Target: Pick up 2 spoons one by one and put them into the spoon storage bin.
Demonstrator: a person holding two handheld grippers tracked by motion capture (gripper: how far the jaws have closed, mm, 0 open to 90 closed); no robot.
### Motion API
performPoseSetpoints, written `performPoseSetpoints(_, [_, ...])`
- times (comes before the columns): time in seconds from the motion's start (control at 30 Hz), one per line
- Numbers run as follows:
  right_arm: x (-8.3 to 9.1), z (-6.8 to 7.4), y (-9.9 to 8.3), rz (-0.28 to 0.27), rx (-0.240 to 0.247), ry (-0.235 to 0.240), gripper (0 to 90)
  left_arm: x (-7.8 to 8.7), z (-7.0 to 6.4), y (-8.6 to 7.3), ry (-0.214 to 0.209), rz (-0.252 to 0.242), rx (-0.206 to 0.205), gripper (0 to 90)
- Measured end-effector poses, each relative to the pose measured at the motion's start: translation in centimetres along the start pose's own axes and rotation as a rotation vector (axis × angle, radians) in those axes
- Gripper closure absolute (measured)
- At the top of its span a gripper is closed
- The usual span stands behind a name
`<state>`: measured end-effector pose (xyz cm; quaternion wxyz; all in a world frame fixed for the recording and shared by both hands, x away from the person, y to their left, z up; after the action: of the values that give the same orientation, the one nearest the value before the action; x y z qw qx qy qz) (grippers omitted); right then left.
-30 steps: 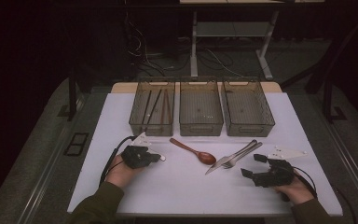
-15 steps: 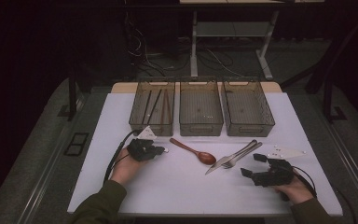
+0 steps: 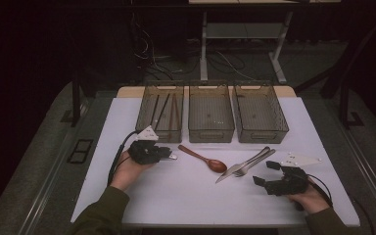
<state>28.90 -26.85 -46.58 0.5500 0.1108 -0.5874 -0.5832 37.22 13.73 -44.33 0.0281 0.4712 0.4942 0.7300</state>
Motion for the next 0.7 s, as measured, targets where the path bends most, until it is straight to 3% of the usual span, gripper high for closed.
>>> performPoseSetpoints(0.23, [0.0, 0.0, 0.0, 0.0, 0.003, 0.003, 17.2, 1.7, 3.1, -1.2, 0.061, -0.025, 0.082, 58.6])
performPoseSetpoints(0.37, [-0.1, 0.0, 0.0, 0.006, 0.008, 0.003, 17.2, 2.2, 4.6, -2.5, 0.091, -0.013, 0.116, 49.6])
performPoseSetpoints(0.57, [-0.2, 0.0, 0.0, 0.01, 0.011, 0.003, 17.2, 1.7, 5.6, -3.8, 0.115, 0.025, 0.137, 41.9])
performPoseSetpoints(0.7, [-0.2, 0.0, 0.0, 0.007, 0.008, 0.002, 17.2, 1.4, 5.5, -4.0, 0.119, 0.044, 0.125, 41.1])
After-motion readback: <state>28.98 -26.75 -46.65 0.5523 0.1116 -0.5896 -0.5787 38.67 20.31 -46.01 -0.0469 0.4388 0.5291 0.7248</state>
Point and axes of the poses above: each handheld gripper's, and its own axes: x roughly backward along the jaws, y roughly out of its top, z roughly to its left, the point moved 4 cm from there along -x, roughly forward along the jaws, and after that the axes turned 13 degrees about y, right-handed, at the moved point
